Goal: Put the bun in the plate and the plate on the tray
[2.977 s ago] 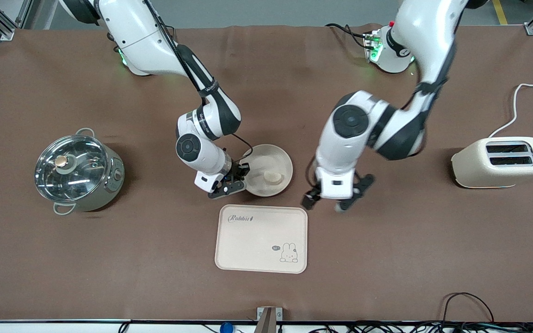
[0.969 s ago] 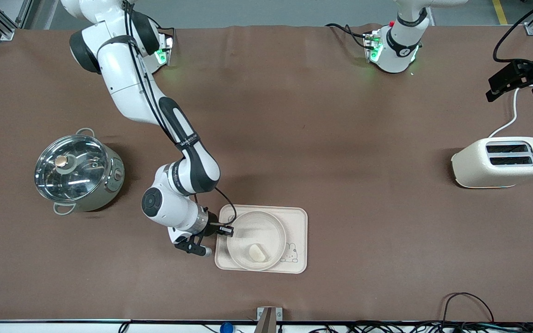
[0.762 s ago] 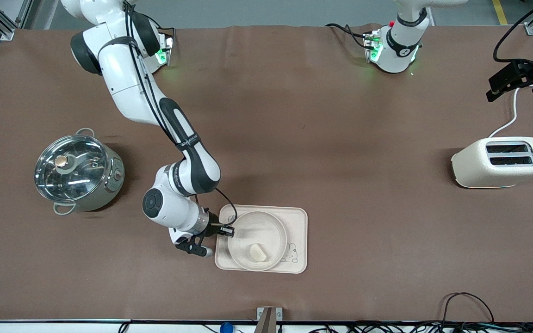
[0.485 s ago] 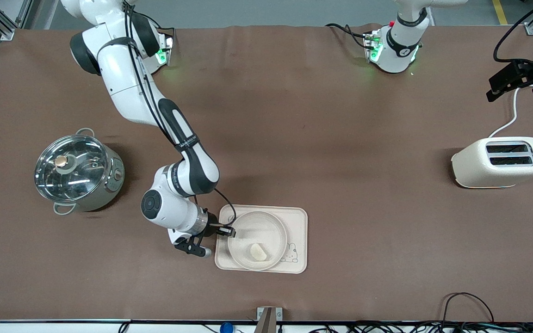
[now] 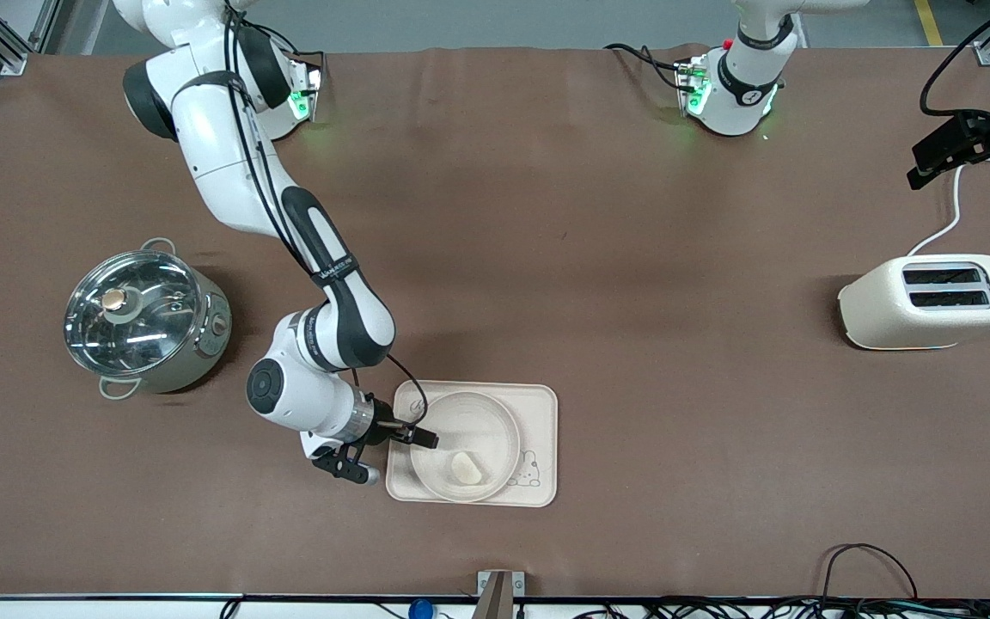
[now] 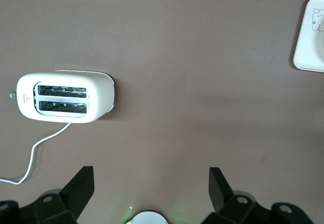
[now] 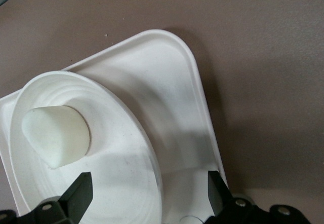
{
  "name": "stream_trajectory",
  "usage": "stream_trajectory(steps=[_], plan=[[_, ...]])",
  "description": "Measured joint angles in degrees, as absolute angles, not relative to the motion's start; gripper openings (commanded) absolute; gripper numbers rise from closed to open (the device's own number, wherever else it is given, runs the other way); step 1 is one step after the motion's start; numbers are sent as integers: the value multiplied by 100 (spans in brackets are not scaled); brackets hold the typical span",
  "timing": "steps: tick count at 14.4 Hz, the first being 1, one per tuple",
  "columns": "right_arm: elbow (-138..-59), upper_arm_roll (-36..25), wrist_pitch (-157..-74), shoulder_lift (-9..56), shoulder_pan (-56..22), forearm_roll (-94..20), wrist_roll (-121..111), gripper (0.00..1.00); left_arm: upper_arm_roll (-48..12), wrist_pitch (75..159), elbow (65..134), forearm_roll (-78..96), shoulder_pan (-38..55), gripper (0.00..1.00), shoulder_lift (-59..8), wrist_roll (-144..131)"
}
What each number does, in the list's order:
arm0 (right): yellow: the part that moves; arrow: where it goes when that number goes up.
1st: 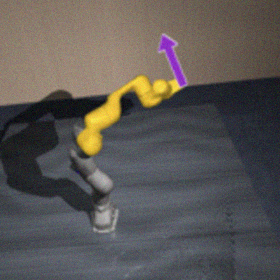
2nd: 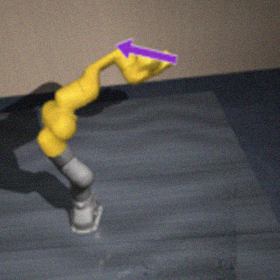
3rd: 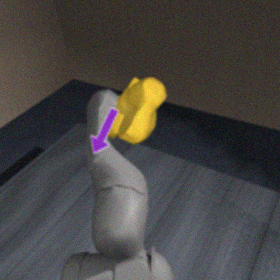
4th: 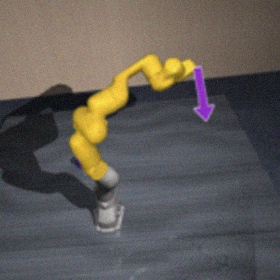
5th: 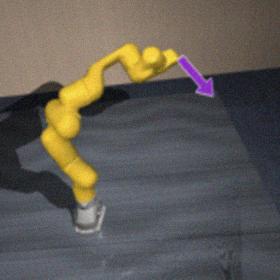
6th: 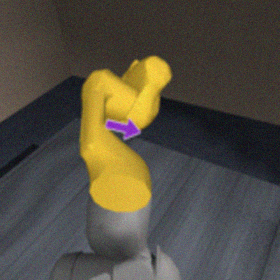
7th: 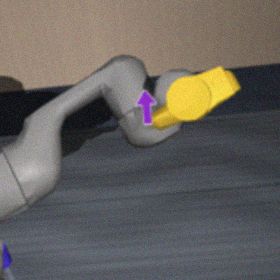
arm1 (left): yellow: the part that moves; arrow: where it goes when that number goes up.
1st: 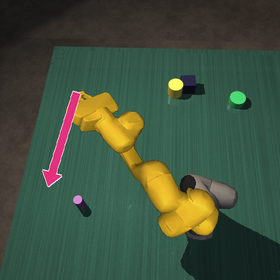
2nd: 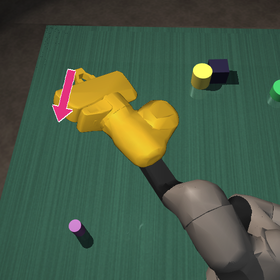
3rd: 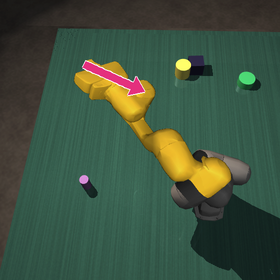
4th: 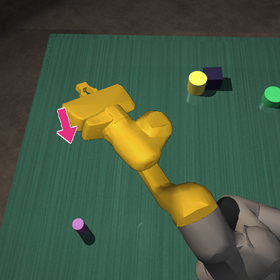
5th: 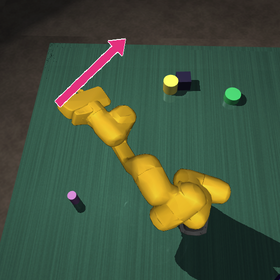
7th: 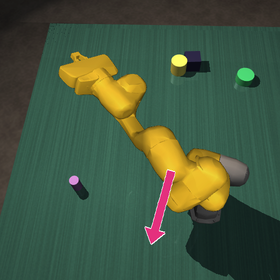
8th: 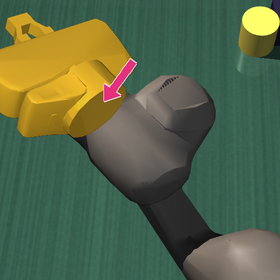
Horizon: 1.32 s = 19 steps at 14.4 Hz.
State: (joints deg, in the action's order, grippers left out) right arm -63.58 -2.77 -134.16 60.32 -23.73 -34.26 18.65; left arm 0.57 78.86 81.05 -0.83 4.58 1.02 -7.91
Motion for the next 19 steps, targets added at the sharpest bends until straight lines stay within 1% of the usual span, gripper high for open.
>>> stream_trajectory(steps=[2,4,6,9,11,13,15,17,19], plan=[[-6392,-258,-13360,5945,-2353,-3430,1869,100,57,7886,8103,-83,458,100,109,-791],[-6504,-255,-13202,5660,-2348,-3431,1878,100,57,7886,8101,-83,459,100,113,-791],[-6662,-259,-12576,5207,-2308,-3432,1918,100,57,7886,8100,-83,458,100,113,-791],[-6825,-348,-11221,4366,-2104,-3342,1935,100,56,7886,8098,-83,462,100,113,-791],[-7106,-699,-10345,3653,-1994,-2810,1918,100,48,7886,8094,-83,475,100,113,-791],[-7405,-928,-9736,3132,-1806,-2196,1863,100,34,7886,8093,-83,496,100,113,-791],[-7583,-1013,-9543,2936,-1494,-1543,1732,100,7,7886,8092,-74,517,100,113,-781],[-7612,-1061,-9359,2849,-1058,-937,1220,100,-58,7886,8093,-12,527,100,113,-646],[-7604,-1087,-9002,2630,-618,-449,817,100,-84,7886,8095,6,531,100,113,-571]])
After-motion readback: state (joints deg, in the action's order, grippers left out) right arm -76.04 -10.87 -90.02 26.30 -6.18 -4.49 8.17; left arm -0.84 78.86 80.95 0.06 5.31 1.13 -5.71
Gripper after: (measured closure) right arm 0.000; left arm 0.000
